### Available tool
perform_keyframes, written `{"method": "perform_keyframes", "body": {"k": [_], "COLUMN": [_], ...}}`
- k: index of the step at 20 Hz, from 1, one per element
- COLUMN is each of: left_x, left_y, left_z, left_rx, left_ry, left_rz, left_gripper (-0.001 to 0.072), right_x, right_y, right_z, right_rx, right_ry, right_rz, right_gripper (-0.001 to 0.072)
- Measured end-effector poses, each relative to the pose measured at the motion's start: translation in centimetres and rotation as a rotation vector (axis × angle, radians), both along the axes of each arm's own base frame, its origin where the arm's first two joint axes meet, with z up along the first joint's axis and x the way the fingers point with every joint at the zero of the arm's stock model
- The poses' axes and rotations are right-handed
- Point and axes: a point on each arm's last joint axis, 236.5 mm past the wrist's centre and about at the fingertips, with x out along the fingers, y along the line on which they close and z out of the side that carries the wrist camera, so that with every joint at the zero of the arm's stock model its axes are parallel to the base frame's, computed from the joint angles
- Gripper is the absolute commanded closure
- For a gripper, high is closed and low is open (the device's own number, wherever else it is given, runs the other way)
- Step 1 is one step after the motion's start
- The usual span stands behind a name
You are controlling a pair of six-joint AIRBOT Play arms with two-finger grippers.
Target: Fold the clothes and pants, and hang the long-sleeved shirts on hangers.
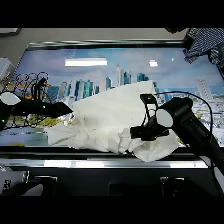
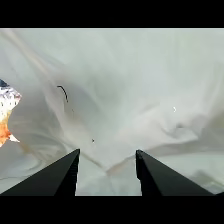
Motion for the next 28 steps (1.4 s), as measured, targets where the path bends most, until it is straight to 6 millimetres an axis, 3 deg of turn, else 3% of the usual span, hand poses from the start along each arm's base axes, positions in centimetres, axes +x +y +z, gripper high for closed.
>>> {"method": "perform_keyframes", "body": {"k": [2,3,4,9,13,17,19,28], "left_x": [0.6,1.0,1.7,4.4,5.3,3.5,2.4,0.6], "left_y": [0.6,1.2,1.9,6.5,12.7,20.5,23.3,28.1], "left_z": [1.0,1.7,2.5,5.9,7.3,6.6,5.6,-3.1], "left_rx": [0.017,0.029,0.041,0.181,0.222,0.249,0.293,0.556], "left_ry": [-0.051,-0.087,-0.126,-0.334,-0.329,-0.232,-0.201,-0.107], "left_rz": [0.022,0.045,0.082,0.194,0.429,0.642,0.657,0.249], "left_gripper": [0.0273,0.0109,0.0029,0.0028,0.0028,0.0029,0.0029,0.0030], "right_x": [0.4,0.5,0.7,1.1,1.4,1.7,2.0,2.6], "right_y": [0.4,0.5,0.7,0.8,0.8,1.0,1.2,1.5], "right_z": [0.1,0.2,0.2,0.2,0.2,0.3,0.4,0.5], "right_rx": [0.018,0.022,0.027,0.034,0.031,0.041,0.049,0.064], "right_ry": [-0.015,-0.020,-0.028,-0.045,-0.053,-0.069,-0.080,-0.107], "right_rz": [-0.004,-0.005,-0.006,-0.010,-0.011,-0.013,-0.013,-0.015], "right_gripper": [0.0674,0.0674,0.0674,0.0674,0.0674,0.0674,0.0673,0.0673]}}
